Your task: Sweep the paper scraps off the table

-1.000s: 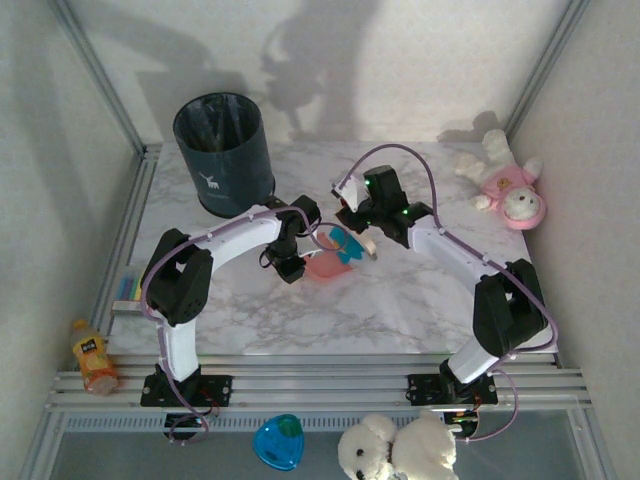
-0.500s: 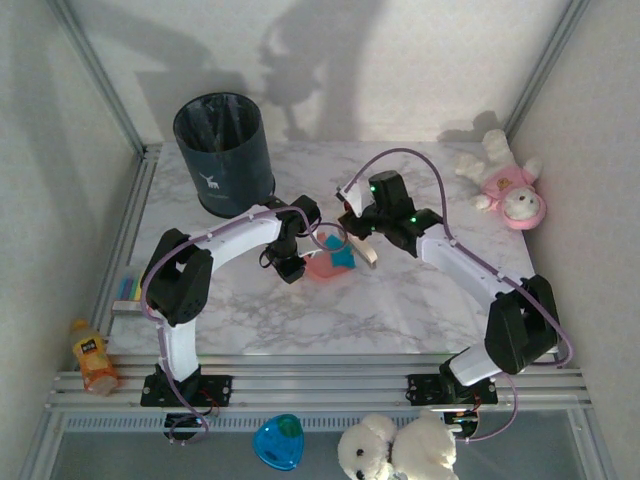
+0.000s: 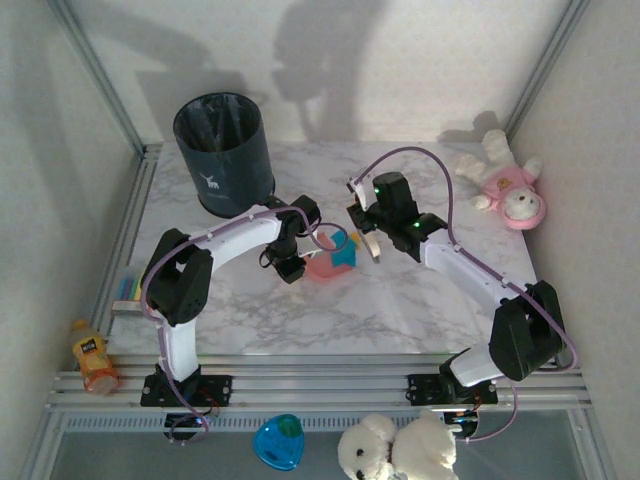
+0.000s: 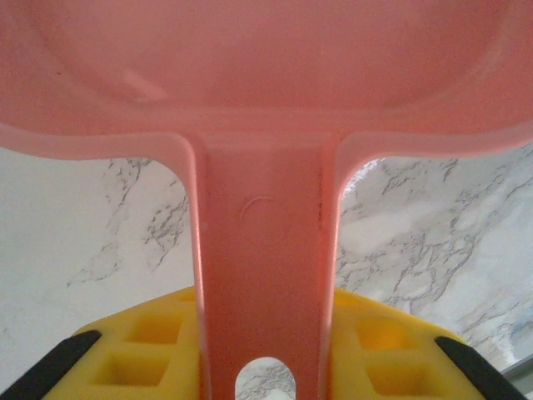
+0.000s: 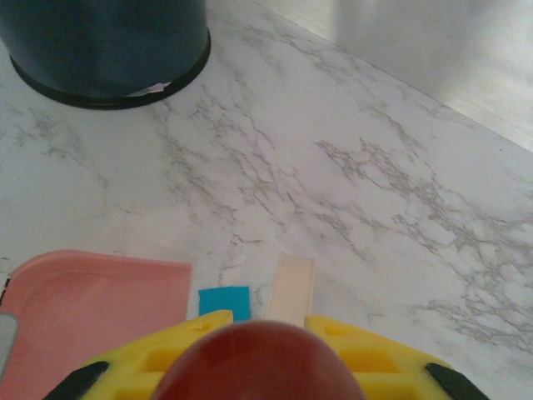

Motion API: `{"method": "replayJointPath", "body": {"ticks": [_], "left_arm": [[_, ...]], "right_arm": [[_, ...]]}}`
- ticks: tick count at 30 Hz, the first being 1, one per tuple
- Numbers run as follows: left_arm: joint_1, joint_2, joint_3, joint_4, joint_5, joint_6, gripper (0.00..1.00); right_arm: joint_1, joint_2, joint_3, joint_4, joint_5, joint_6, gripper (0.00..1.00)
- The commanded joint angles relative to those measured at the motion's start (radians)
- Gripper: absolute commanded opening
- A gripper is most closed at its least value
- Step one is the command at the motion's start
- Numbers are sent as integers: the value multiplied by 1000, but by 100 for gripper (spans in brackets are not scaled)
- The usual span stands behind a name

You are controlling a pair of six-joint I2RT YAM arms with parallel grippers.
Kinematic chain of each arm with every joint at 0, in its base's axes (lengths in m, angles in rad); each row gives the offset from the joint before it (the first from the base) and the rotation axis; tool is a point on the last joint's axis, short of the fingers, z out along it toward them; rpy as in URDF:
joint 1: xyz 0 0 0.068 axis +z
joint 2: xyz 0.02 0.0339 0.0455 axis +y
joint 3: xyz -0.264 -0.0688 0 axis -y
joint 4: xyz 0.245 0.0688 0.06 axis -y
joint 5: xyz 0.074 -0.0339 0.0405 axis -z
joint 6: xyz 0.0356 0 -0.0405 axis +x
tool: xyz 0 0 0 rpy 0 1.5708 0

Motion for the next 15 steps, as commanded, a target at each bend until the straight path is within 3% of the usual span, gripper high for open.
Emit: {"method": "replayJointPath", "body": {"ticks": [1,15], "left_arm": [[-2,-23,7,-25,-24,18,16],[-2,-16,9,-23,-23,16,17]], "right_arm": [[11,10,-2,26,46,31,0],[47,75,10,-22,121,5,0]]}}
